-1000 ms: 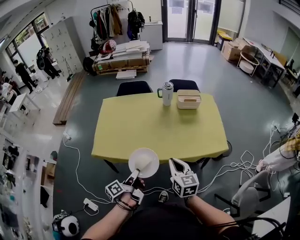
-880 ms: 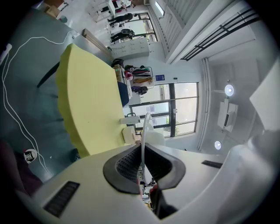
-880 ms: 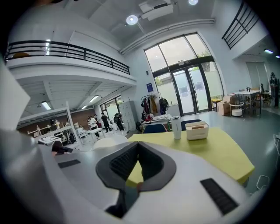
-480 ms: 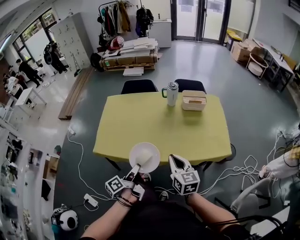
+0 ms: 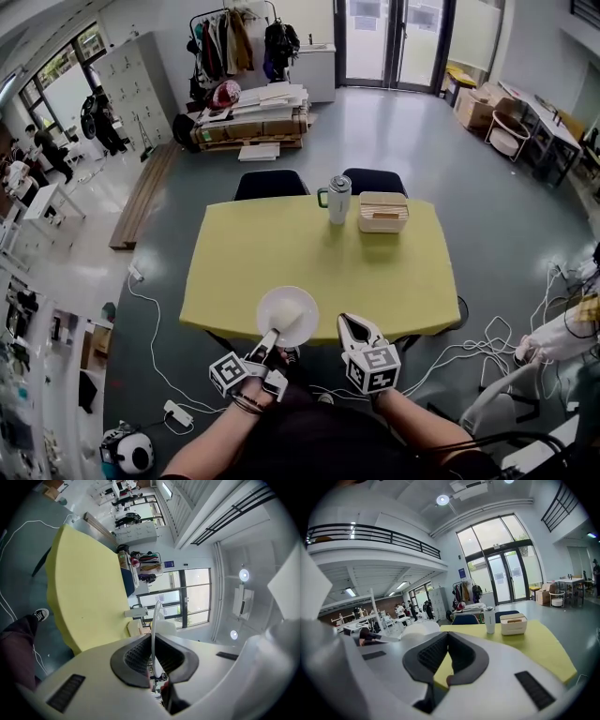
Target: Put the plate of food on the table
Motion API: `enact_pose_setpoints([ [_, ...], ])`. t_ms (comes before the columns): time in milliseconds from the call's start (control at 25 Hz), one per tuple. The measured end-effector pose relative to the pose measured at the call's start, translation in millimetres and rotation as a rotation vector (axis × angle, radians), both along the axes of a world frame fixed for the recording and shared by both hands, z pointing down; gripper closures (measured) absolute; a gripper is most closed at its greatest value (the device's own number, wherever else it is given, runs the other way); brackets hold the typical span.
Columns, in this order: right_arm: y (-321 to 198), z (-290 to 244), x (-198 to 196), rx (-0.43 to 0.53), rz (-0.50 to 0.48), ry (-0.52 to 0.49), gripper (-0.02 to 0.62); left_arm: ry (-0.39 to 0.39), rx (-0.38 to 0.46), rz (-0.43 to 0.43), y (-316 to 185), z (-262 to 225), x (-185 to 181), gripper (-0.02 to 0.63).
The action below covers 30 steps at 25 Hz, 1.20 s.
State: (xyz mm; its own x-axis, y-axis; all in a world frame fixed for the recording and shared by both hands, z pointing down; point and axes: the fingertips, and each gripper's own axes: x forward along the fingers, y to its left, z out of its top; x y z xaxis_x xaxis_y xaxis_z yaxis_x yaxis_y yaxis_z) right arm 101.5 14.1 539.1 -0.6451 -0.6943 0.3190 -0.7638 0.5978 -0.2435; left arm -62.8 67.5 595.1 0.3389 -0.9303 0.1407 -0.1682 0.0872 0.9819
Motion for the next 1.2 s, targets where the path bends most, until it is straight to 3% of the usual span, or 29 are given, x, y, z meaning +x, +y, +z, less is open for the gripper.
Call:
enact_pose_setpoints([
  [400, -69, -3, -39, 0.002, 0.013, 0.005, 0.584, 0.002, 0.002, 0.023, -81, 1, -35, 0.583],
  [840, -180, -15, -96, -0.002, 0.114, 0.025, 0.584, 0.034, 0.040, 0.115, -209, -16, -89, 0.583],
  [1200, -241, -26, -131, -0.025, 0.177, 0.045, 0.584, 0.023, -0.020, 0.184, -278, -7, -122, 0.583],
])
